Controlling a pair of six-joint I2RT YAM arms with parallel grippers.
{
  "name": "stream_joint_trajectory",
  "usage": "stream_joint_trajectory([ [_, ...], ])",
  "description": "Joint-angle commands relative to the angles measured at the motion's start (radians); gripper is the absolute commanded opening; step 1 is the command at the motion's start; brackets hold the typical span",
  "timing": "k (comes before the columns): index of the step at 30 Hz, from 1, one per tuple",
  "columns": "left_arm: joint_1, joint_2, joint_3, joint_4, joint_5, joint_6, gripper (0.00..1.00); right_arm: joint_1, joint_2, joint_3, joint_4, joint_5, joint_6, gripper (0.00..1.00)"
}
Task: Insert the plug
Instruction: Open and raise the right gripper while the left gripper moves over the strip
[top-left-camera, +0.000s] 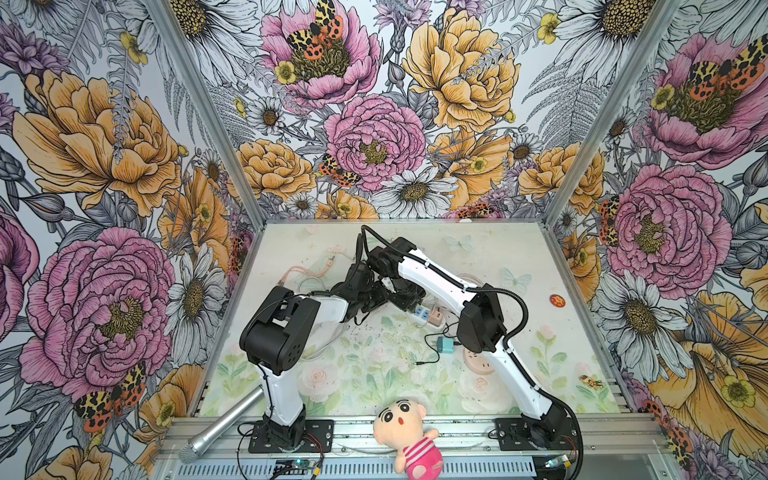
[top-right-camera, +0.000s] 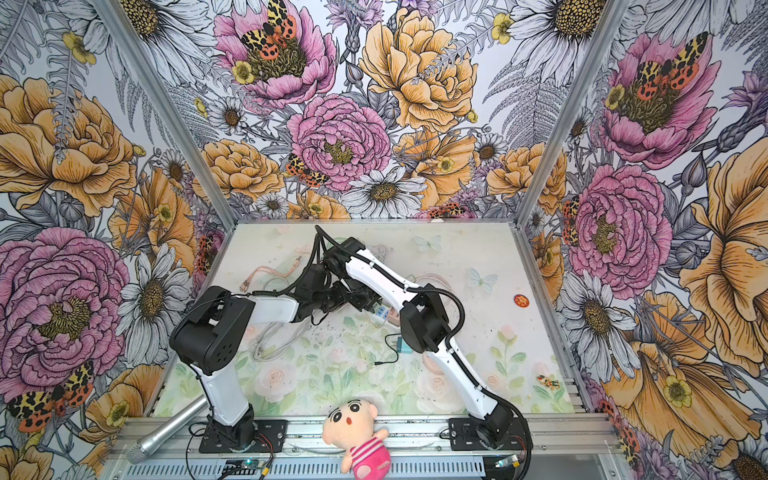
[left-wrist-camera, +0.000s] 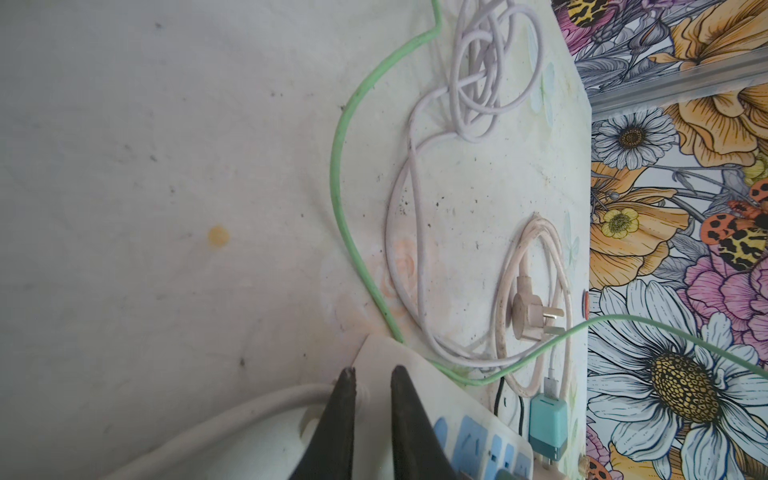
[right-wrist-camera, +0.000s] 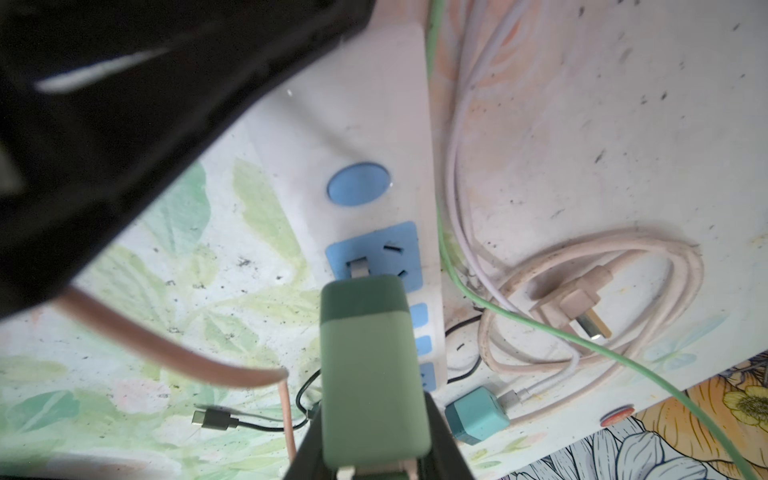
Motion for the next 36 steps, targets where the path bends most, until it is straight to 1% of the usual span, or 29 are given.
stream_joint_trajectory([
  [1, -0.08, -0.052, 0.016, -0.052, 0.06, 0.078, 0.2, 0.089, 0.071, -0.005, 0.106, -0.079, -0.132, 0.26],
  [3, -0.079, -0.064, 0.016, -0.059, 0.054, 0.078, 0.2, 0.079, 0.042, -0.012, 0.129, -0.096, -0.126, 0.34],
  [5, -0.08, -0.075, 0.02, -0.067, 0.044, 0.077, 0.2, 0.069, 0.017, -0.019, 0.147, -0.098, -0.116, 0.37],
  [10, -0.079, -0.109, 0.029, -0.101, 0.016, 0.09, 0.22, 0.055, -0.037, -0.04, 0.166, -0.1, -0.115, 0.43],
  [13, -0.079, -0.137, 0.031, -0.14, -0.02, 0.105, 0.25, 0.044, -0.064, -0.051, 0.183, -0.106, -0.109, 0.45],
  [16, -0.073, -0.183, 0.027, -0.2, -0.087, 0.132, 0.32, 0.037, -0.096, -0.057, 0.197, -0.113, -0.103, 0.46],
  [17, -0.071, -0.205, 0.023, -0.232, -0.126, 0.145, 0.34, 0.034, -0.111, -0.062, 0.207, -0.125, -0.099, 0.47],
  [23, -0.059, -0.376, 0.027, -0.426, -0.301, 0.271, 0.4, -0.006, -0.231, -0.133, 0.307, -0.162, -0.032, 0.51],
  [24, -0.061, -0.404, 0.034, -0.464, -0.327, 0.294, 0.41, -0.043, -0.253, -0.143, 0.322, -0.172, -0.019, 0.51],
  [26, -0.066, -0.448, 0.039, -0.509, -0.357, 0.345, 0.43, -0.057, -0.298, -0.166, 0.354, -0.187, 0.001, 0.52],
  [28, -0.09, -0.483, 0.037, -0.535, -0.396, 0.406, 0.45, -0.069, -0.348, -0.198, 0.385, -0.195, 0.02, 0.53],
  [30, -0.14, -0.514, 0.033, -0.546, -0.447, 0.48, 0.47, -0.088, -0.416, -0.251, 0.425, -0.205, 0.042, 0.54],
  [33, -0.222, -0.516, 0.037, -0.54, -0.502, 0.548, 0.5, -0.124, -0.543, -0.371, 0.5, -0.226, 0.075, 0.58],
  [34, -0.253, -0.506, 0.04, -0.535, -0.542, 0.564, 0.51, -0.135, -0.584, -0.412, 0.525, -0.229, 0.083, 0.7],
  [35, -0.289, -0.491, 0.046, -0.532, -0.576, 0.581, 0.51, -0.147, -0.633, -0.46, 0.554, -0.23, 0.092, 0.74],
  [36, -0.325, -0.474, 0.054, -0.524, -0.613, 0.599, 0.51, -0.16, -0.682, -0.507, 0.58, -0.225, 0.101, 0.75],
])
